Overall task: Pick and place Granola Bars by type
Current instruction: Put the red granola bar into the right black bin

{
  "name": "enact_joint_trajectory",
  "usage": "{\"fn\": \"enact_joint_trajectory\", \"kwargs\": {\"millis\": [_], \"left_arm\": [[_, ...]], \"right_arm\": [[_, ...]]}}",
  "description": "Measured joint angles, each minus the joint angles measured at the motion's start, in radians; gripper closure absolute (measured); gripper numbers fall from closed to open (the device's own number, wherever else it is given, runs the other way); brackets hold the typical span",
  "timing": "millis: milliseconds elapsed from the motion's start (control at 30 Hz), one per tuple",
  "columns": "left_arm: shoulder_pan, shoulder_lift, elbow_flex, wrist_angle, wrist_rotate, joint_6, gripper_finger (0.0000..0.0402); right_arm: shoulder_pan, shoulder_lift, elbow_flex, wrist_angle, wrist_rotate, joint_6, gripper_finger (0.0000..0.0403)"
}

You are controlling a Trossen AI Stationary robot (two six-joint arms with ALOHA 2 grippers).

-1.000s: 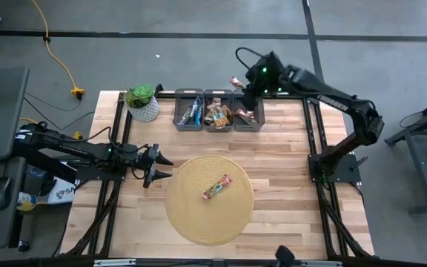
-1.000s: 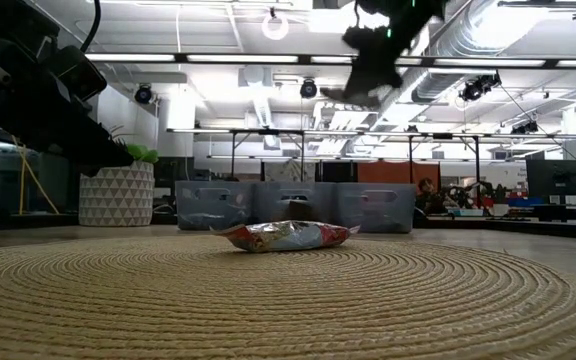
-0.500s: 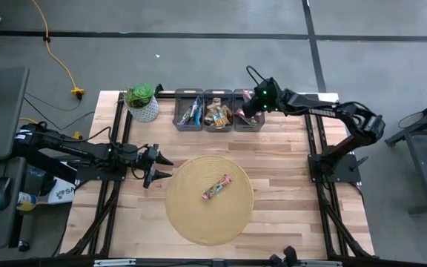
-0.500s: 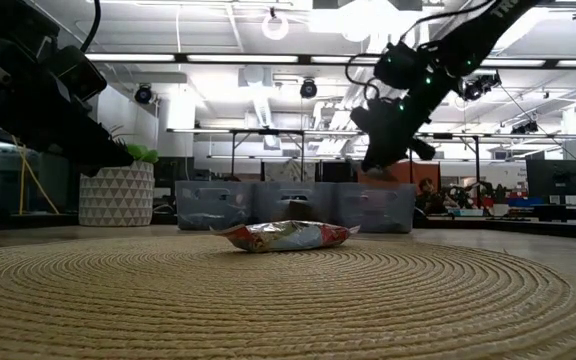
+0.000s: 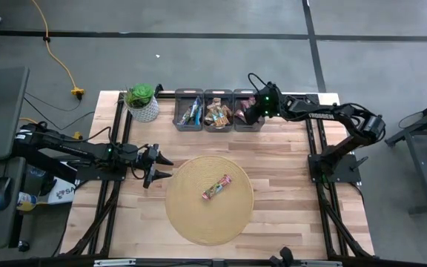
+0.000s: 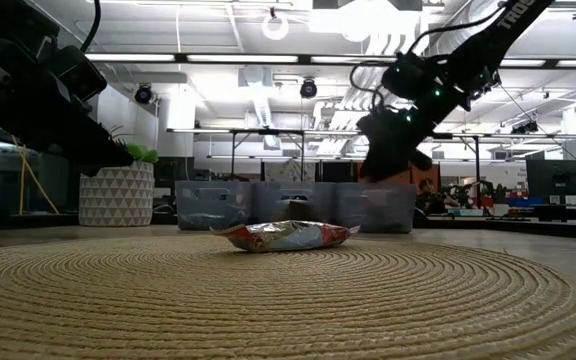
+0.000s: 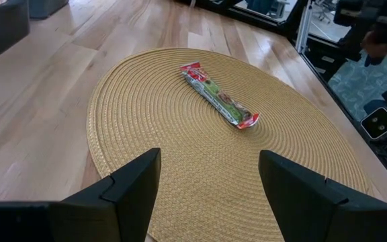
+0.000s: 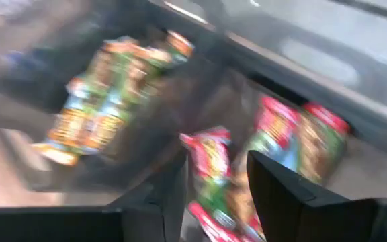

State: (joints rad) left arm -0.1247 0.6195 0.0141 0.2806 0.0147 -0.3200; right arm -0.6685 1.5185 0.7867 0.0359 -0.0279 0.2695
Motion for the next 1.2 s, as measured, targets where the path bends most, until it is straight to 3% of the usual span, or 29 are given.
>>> {"fn": "enact_joint_trajectory", "kwargs": {"millis": [133, 333, 500, 633, 800, 1000, 1100, 1200], "left_arm": [[0.000, 0.000, 0.000, 0.000, 0.000, 0.000, 0.0153], [0.000, 0.000, 0.000, 0.000, 0.000, 0.000, 0.0153], [0.000, 0.000, 0.000, 0.000, 0.000, 0.000, 0.0153], [0.000, 0.000, 0.000, 0.000, 0.000, 0.000, 0.0153], [0.000, 0.000, 0.000, 0.000, 0.000, 0.000, 0.0153], [0.000, 0.000, 0.000, 0.000, 0.000, 0.000, 0.0153], [0.000, 0.000, 0.000, 0.000, 0.000, 0.000, 0.0153], [0.000, 0.000, 0.000, 0.000, 0.000, 0.000, 0.0153]], "right_arm": [[0.000, 0.000, 0.044, 0.042, -0.104, -0.073, 0.0250], [0.028, -0.001, 0.148, 0.055, -0.356, -0.176, 0.0246], [0.096, -0.002, 0.253, 0.053, -0.622, -0.202, 0.0246], [0.174, -0.002, 0.328, 0.051, -0.742, -0.187, 0.0246], [0.299, -0.002, 0.427, -0.004, -0.680, -0.274, 0.0246], [0.459, -0.002, 0.551, -0.301, -0.380, -0.522, 0.0246], [0.529, -0.002, 0.589, -0.413, -0.239, -0.560, 0.0246], [0.592, -0.002, 0.602, -0.448, -0.162, -0.558, 0.0247]]}}
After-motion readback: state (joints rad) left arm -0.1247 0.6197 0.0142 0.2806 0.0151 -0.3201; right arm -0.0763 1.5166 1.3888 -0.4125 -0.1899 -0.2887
